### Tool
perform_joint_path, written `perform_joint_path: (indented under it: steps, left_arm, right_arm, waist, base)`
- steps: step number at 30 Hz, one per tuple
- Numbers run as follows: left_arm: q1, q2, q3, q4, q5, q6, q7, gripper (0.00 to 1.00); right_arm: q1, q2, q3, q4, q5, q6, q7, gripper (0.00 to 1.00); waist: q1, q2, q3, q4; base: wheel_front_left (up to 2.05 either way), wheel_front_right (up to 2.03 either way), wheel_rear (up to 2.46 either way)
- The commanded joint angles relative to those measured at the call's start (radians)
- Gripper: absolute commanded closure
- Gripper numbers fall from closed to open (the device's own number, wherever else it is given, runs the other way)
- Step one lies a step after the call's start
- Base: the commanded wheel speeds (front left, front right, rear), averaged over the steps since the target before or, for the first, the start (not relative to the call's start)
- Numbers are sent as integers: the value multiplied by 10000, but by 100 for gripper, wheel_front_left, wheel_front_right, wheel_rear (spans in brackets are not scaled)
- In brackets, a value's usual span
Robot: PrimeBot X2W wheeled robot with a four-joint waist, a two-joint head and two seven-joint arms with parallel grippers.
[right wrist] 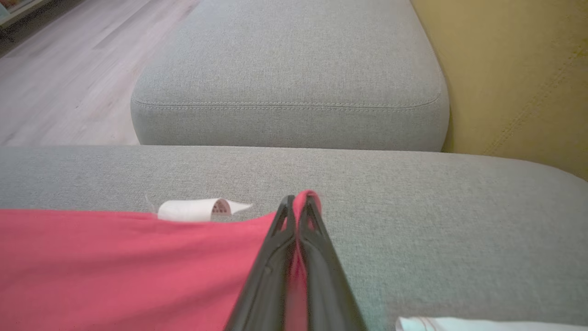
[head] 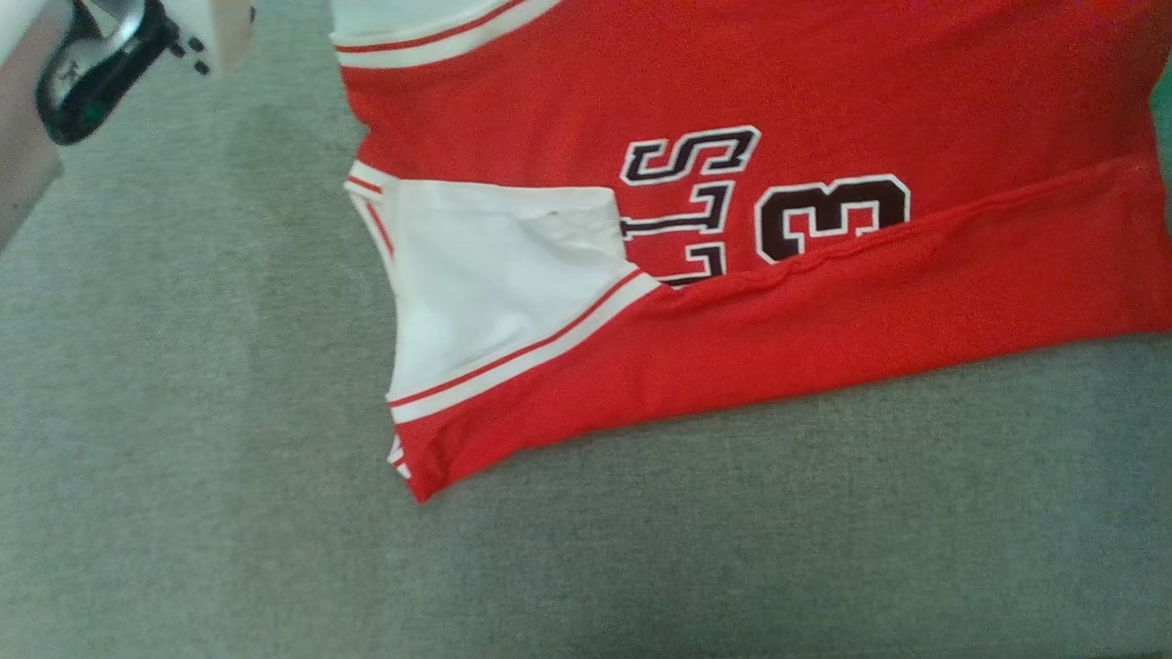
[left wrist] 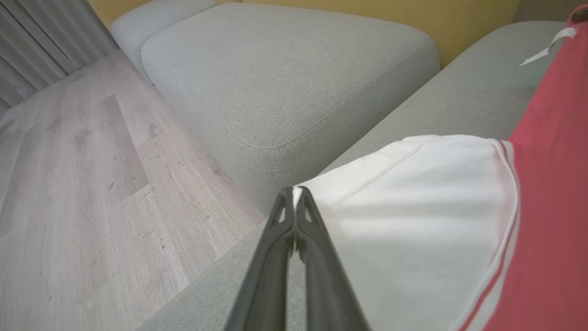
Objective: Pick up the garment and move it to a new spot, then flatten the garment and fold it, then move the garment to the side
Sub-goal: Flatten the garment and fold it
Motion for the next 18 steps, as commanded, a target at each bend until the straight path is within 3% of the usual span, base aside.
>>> perform_joint_path:
  steps: [1,14,18]
  left_arm:
    - [-209,352,458,-263,0,19,-190,100]
    - [2263,968,458,-2112,115,19,-1347,100]
    - [3139,1234,458,-2774,367,264,-1586,100]
  right_arm:
    - [796,-402,-265,-541,154,-7,-109,100]
    - [4040,-943,-1840,-2333,379,-7,31,100]
    - [5105,-908,-2349,-3008,234,-7,252,100]
  waist:
    - [0,0,-296,279]
    - [0,0,-1222,1217]
    - [0,0,-1390,1324]
  base:
    - [0,0,0]
    - [0,0,0]
    - [0,0,0]
